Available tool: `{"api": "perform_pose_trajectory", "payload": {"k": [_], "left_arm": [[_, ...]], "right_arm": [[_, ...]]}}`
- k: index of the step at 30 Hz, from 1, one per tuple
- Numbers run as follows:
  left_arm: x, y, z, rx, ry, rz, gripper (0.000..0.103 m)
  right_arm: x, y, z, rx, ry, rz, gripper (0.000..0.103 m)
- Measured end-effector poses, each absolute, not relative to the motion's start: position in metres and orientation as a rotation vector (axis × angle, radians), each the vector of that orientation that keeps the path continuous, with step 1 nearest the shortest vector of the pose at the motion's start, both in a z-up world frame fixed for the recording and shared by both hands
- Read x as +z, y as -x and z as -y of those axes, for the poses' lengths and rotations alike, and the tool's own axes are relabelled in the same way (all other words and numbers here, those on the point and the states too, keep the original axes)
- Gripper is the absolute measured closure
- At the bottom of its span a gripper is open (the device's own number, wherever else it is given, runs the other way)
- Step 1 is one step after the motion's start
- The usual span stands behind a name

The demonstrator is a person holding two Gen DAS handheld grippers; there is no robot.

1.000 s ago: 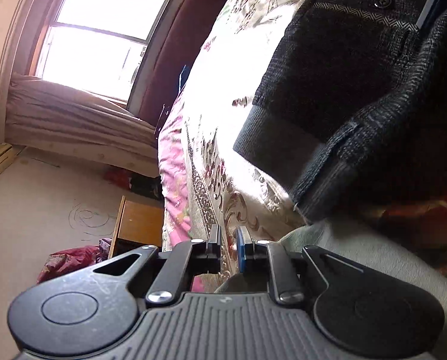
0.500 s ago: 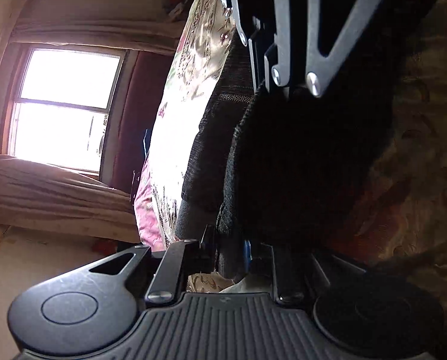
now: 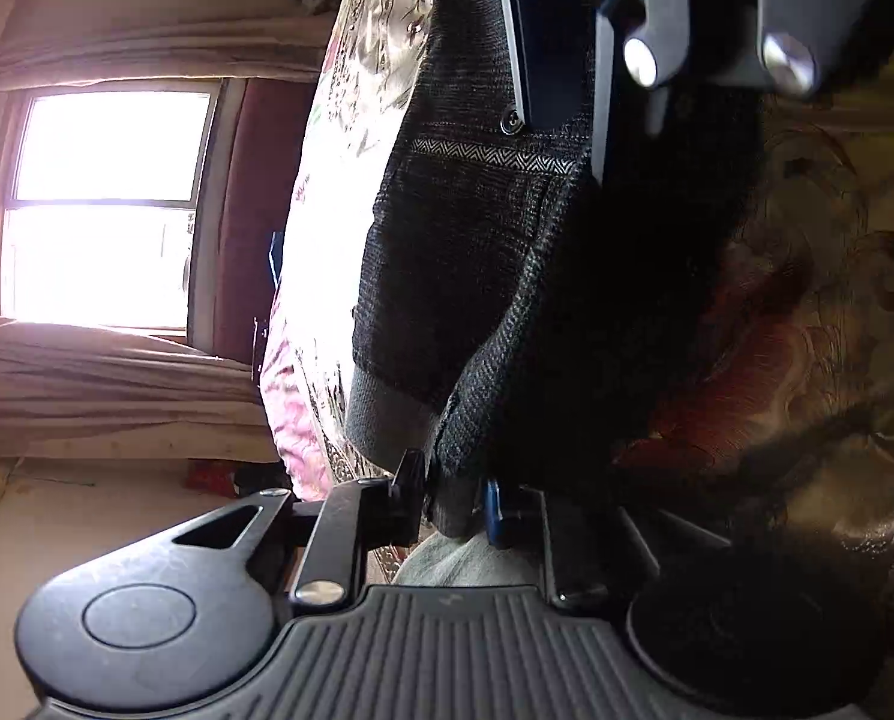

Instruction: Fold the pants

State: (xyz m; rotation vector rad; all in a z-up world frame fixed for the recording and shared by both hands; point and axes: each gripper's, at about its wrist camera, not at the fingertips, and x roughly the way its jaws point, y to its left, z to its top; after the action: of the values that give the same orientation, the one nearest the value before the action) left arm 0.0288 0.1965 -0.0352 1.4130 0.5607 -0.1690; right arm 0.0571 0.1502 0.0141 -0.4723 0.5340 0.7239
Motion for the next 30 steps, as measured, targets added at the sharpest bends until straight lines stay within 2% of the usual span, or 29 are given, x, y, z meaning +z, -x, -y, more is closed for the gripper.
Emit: {"api": "perform_pose_trajectory", "payload": {"k": [3, 8, 13, 21, 28, 29, 30], "left_arm": [[-0.019, -0.02, -0.197, -0.156, -1.333, -0.595, 0.062], [0.006, 0.0, -0.174, -0.136, -1.189, -0.583, 0.061], [0.022, 0.007, -0.086, -0.32, -0.983, -0.488, 0.061], [0.009, -0.016, 0.071, -0.624, -0.778, -0.403, 0.06], [0.001, -0.048, 0.136, -0.708, -0.79, -0.373, 0.058], [0.001, -0.05, 0.138, -0.709, -0.789, -0.379, 0.058], [0.0, -0.052, 0.14, -0.706, -0.792, -0.386, 0.058]], "right_arm": [[0.036, -0.051, -0.105, 0.687, 0.377, -0.52, 0.067], [0.057, -0.061, -0.011, 0.488, 0.18, -0.573, 0.067], [0.058, -0.085, 0.117, 0.142, -0.028, -0.629, 0.066], [0.034, -0.134, 0.326, -0.265, -0.492, -0.625, 0.062], [0.008, -0.185, 0.387, -0.309, -0.714, -0.587, 0.062], [0.003, -0.193, 0.391, -0.304, -0.75, -0.6, 0.065], [-0.004, -0.199, 0.396, -0.309, -0.797, -0.609, 0.081]]}}
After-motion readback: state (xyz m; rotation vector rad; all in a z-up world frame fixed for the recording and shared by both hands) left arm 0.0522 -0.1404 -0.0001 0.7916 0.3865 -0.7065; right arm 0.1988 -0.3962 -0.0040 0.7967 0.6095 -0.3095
